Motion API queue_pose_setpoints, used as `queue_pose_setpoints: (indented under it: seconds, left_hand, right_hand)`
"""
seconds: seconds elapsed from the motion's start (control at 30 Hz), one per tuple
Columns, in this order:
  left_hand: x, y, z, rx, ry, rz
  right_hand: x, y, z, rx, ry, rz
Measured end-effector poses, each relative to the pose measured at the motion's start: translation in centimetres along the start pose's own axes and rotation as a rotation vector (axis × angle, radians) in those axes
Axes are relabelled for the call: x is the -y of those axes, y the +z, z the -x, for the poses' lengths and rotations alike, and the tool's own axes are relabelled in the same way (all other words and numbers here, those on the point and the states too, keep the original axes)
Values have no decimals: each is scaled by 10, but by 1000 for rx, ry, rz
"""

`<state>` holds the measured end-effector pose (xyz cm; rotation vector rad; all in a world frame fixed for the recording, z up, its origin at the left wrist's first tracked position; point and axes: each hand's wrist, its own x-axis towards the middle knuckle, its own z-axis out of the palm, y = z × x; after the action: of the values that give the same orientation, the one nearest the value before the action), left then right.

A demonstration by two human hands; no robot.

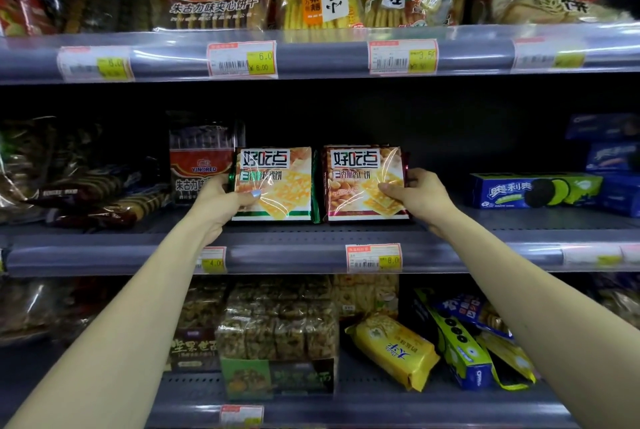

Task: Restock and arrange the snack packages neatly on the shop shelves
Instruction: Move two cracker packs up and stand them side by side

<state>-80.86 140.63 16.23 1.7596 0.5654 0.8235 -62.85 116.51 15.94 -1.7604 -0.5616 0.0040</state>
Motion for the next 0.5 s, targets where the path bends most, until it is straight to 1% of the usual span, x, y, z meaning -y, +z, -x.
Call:
queue_pose_setpoints:
  seconds: [0.13,0.27,0.37,0.43,0.5]
  left_hand:
    - [0,3,0,4,17,18]
    - [0,4,-1,-7,49,-3]
    - [0,3,-3,-14,51,-32]
    - [0,3,-2,-28,65,-66]
    - [-1,5,2,-60,101,-157]
  right_hand:
    - [3,0,2,-24,-22,62]
    - [5,-2,6,-65,-49,175]
    - [6,-3,9,-80,-47,211]
    - [7,-6,11,-77,-58,243]
    - [6,-11,14,-80,-93,281]
